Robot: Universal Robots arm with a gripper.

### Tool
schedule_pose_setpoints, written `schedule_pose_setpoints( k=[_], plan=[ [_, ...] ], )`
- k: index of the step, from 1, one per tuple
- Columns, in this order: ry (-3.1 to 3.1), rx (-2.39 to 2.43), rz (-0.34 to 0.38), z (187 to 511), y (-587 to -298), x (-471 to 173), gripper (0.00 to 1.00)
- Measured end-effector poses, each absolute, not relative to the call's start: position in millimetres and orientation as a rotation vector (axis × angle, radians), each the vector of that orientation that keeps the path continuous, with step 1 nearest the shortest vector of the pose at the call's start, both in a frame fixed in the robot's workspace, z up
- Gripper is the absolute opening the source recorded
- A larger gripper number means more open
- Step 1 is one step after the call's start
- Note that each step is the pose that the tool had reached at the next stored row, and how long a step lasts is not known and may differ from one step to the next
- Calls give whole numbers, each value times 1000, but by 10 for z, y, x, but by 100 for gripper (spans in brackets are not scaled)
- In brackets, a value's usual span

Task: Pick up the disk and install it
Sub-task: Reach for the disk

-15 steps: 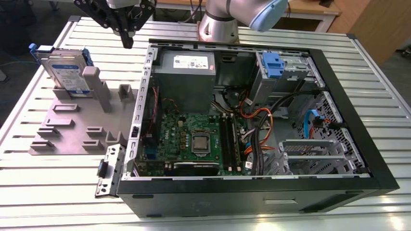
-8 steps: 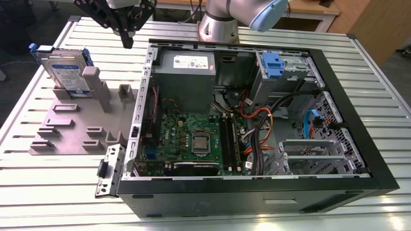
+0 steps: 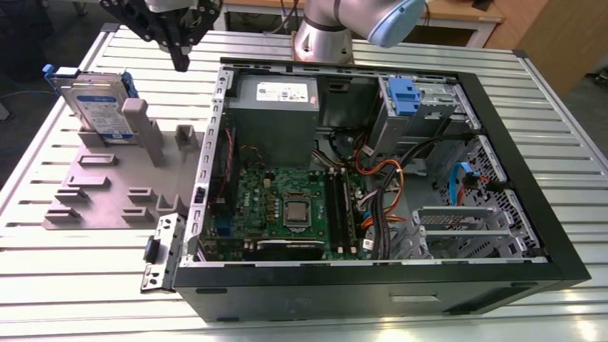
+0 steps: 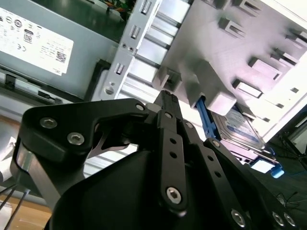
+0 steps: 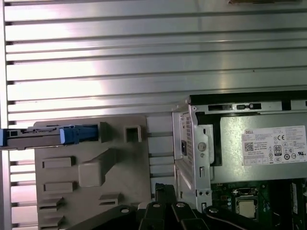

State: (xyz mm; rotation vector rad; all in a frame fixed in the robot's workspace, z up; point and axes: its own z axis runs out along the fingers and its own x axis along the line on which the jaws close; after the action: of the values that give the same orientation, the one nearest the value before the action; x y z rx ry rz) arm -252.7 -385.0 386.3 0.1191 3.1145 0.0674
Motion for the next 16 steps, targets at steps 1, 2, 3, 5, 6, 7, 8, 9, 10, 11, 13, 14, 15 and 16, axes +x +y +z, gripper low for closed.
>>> schedule_pose_setpoints(
  k=[1,2,3,5,6,7,8,9,10,11,13,14,15,16],
  plan=[
    [3115,119,68,3860,-3843,-2566,11],
    [3115,119,68,3857,-3834,-2599,11],
    [3115,119,68,3853,-3823,-2630,11],
    [3116,119,68,3844,-3798,-2686,11],
    [3117,119,68,3839,-3787,-2709,11],
    [3118,119,67,3833,-3778,-2730,11],
    [3119,119,67,3827,-3769,-2748,11],
    [3120,119,67,3821,-3759,-2770,11],
    [3121,120,67,3814,-3749,-2795,11],
    [3121,120,67,3807,-3740,-2825,11],
    [3122,120,67,3795,-3723,-2890,11],
    [3122,120,67,3788,-3714,-2925,11],
    [3122,120,67,3782,-3706,-2958,11],
    [3122,120,67,3775,-3696,-2992,11]
  ],
)
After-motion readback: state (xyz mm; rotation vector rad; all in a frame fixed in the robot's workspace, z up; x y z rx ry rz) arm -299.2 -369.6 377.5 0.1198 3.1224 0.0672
